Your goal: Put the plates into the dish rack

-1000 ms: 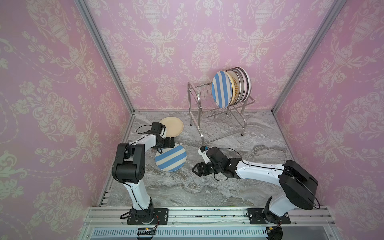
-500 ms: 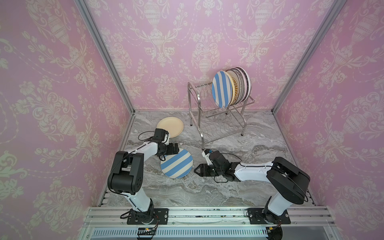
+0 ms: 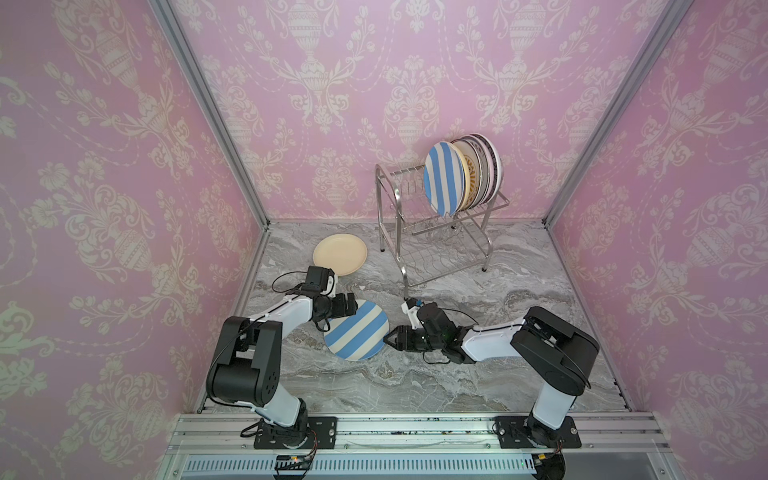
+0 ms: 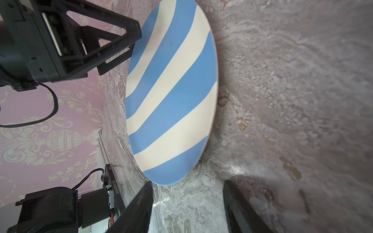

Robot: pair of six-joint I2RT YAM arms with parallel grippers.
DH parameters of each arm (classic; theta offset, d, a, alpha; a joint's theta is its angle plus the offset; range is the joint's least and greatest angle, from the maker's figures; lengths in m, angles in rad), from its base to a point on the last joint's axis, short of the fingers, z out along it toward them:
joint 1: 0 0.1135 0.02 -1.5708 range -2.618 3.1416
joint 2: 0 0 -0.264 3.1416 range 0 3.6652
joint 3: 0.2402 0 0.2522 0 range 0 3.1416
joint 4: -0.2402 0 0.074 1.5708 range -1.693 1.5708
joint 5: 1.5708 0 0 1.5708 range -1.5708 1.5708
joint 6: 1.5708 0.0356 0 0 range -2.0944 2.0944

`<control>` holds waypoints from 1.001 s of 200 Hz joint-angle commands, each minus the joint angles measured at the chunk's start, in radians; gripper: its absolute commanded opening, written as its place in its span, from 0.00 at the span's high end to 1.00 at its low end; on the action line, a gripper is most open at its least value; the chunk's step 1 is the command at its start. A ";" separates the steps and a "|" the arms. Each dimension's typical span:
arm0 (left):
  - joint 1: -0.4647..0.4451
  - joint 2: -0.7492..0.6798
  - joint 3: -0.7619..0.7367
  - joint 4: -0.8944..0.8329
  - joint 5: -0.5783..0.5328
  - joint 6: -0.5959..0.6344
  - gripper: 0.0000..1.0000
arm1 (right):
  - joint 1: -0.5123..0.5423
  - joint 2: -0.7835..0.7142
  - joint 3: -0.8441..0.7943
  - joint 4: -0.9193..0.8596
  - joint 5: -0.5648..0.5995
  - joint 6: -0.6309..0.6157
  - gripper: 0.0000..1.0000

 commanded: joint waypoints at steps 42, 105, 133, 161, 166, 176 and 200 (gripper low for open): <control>-0.030 -0.032 -0.048 -0.014 0.046 -0.023 0.01 | -0.014 0.095 0.012 0.109 -0.029 0.072 0.44; -0.043 -0.039 -0.058 -0.023 0.054 -0.032 0.01 | -0.017 0.159 0.012 0.231 -0.068 0.127 0.51; -0.052 -0.039 -0.060 -0.015 0.068 -0.044 0.01 | -0.017 0.152 0.015 0.245 -0.064 0.125 0.55; -0.058 -0.054 -0.055 -0.036 0.044 -0.042 0.01 | -0.017 0.137 0.008 0.246 -0.049 0.123 0.62; -0.058 -0.055 -0.051 -0.041 0.041 -0.040 0.01 | -0.017 0.135 0.007 0.247 -0.048 0.124 0.63; -0.059 -0.057 -0.044 -0.051 0.040 -0.036 0.01 | -0.016 0.131 0.004 0.249 -0.047 0.125 0.66; -0.058 -0.060 -0.040 -0.054 0.040 -0.034 0.01 | -0.016 0.117 0.003 0.254 -0.045 0.124 0.70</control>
